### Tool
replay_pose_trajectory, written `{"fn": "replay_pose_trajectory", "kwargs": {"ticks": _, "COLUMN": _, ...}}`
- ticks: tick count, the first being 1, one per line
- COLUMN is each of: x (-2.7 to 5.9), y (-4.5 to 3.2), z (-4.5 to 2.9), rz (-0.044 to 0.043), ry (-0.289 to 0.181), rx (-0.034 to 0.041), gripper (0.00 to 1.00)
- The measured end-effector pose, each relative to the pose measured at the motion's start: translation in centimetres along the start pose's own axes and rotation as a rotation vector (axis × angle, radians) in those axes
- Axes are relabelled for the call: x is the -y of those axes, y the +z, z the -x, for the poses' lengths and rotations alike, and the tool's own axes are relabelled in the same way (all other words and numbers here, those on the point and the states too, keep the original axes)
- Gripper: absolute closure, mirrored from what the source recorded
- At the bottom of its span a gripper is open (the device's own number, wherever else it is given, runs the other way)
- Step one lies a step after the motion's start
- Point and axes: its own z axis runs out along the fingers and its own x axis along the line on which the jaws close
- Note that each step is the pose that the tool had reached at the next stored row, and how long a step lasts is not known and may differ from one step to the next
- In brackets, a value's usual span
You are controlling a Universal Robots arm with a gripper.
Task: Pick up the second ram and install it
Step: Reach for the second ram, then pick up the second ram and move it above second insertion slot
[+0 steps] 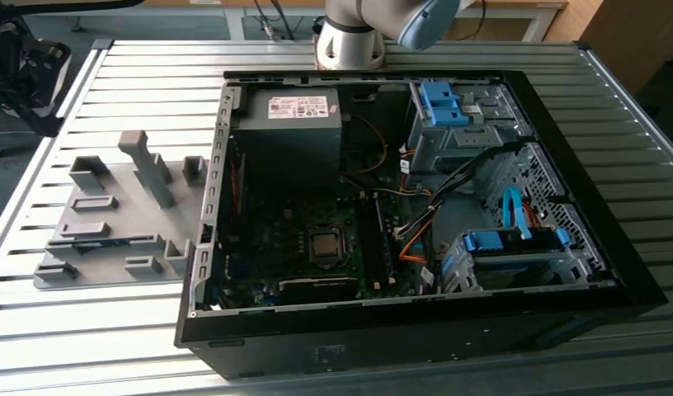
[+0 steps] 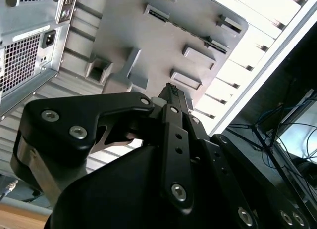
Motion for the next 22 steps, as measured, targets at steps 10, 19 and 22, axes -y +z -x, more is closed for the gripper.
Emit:
{"fn": "replay_pose_trajectory", "kwargs": {"ticks": 10, "x": 0.09, "y": 0.03, "z": -0.22, "rz": 0.0000, "ry": 0.000, "rx": -0.0001, "gripper": 0.90}}
{"fn": "replay_pose_trajectory", "kwargs": {"ticks": 19, "x": 0.09, "y": 0.04, "z": -0.25, "rz": 0.0004, "ry": -0.033, "rx": -0.0013, "gripper": 0.90}}
{"fn": "replay_pose_trajectory", "kwargs": {"ticks": 22, "x": 0.09, "y": 0.08, "z": -0.25, "rz": 0.0014, "ry": -0.089, "rx": -0.0032, "gripper": 0.90}}
